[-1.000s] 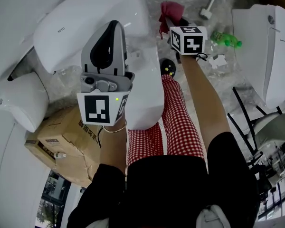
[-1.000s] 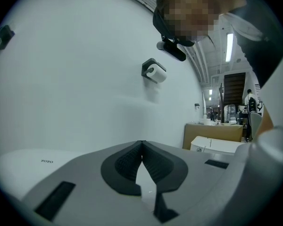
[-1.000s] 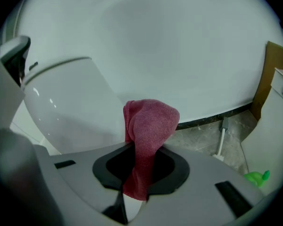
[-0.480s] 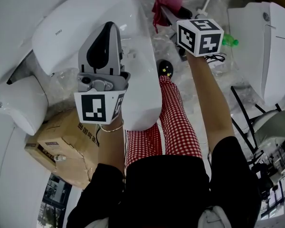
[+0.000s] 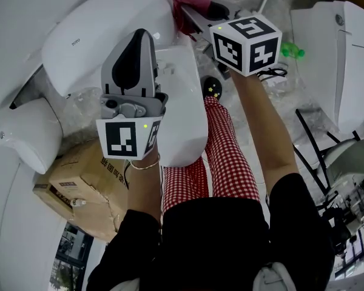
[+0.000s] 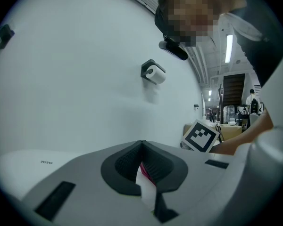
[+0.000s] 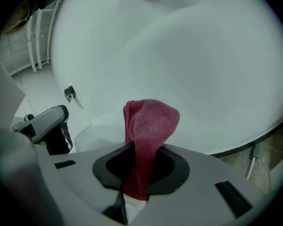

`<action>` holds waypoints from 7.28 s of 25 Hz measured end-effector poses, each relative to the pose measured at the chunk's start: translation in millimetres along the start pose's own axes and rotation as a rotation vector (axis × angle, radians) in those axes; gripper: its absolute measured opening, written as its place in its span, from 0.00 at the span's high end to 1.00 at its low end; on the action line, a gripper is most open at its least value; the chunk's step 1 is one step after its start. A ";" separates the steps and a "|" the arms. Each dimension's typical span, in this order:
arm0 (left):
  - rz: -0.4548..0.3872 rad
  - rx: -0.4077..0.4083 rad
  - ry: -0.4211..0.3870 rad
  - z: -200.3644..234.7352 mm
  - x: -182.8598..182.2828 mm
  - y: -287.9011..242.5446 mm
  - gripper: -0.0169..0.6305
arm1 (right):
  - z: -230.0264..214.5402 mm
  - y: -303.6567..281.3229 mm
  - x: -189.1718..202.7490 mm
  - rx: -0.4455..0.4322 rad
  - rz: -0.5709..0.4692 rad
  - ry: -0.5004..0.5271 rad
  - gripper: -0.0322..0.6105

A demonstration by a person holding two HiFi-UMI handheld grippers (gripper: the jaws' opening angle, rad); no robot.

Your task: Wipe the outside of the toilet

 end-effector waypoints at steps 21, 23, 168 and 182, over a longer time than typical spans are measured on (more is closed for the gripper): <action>-0.006 -0.001 0.028 5.4 0.8 3.1 0.97 | -4.9 -23.9 4.8 0.056 0.060 0.052 0.82; -0.008 0.001 0.029 6.2 0.9 2.5 0.97 | -7.4 -26.0 5.9 0.060 0.062 0.046 0.82; -0.172 0.008 -0.081 72.5 -147.5 294.3 0.97 | 295.7 166.3 33.3 0.285 -0.277 0.229 0.82; -0.170 0.076 -0.077 7.7 -197.1 305.2 0.97 | 355.9 243.3 16.5 0.109 -0.370 0.300 0.82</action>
Point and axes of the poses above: the fingertips, and each gripper's own axes: y backward along the fingers, z to its left, x out of its underside, the point moved 1 cm from there along y, backward along the fingers, and after that the axes turned 9 degrees about -y, right-handed, at the moved point
